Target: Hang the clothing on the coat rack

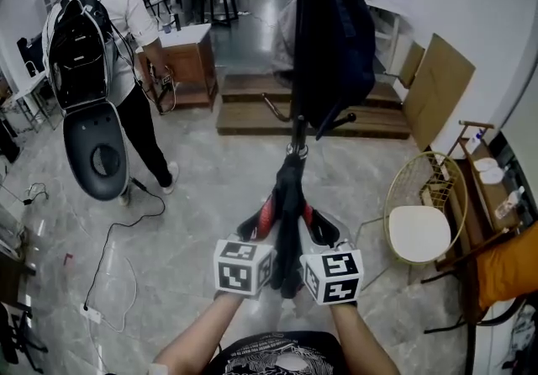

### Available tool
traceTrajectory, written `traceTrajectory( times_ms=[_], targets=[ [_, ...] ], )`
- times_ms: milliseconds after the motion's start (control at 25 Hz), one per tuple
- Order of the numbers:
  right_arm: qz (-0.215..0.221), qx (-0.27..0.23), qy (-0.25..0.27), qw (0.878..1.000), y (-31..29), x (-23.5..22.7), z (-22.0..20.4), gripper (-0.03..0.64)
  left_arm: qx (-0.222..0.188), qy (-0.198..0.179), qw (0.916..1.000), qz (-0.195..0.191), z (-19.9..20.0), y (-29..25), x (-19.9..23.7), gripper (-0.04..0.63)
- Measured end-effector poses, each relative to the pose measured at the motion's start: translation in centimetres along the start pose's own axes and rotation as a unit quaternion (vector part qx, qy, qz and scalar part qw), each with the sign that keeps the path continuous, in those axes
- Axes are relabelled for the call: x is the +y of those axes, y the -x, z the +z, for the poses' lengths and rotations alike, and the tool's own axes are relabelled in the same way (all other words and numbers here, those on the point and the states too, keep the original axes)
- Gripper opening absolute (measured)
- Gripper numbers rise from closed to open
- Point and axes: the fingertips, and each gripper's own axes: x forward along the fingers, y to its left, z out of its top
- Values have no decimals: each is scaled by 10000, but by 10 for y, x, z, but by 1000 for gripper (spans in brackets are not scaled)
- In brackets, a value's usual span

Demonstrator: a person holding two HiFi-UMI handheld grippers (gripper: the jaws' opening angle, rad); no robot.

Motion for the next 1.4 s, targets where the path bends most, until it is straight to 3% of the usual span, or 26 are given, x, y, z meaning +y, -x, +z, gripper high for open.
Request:
traceTrajectory(
  times_ms=[520, 1120, 1400],
  targets=[
    [-26, -55, 107, 9999, 45, 25, -6, 97, -263, 88, 9995, -159, -5, 42, -32, 147],
    [75, -176, 168, 9997, 98, 55, -3, 46, -561, 189, 9975, -386, -7, 94, -70, 143],
    [177, -224, 193, 9994, 107, 72, -1, 11, -657, 104, 9973, -318, -12, 112, -70, 69]
  ],
)
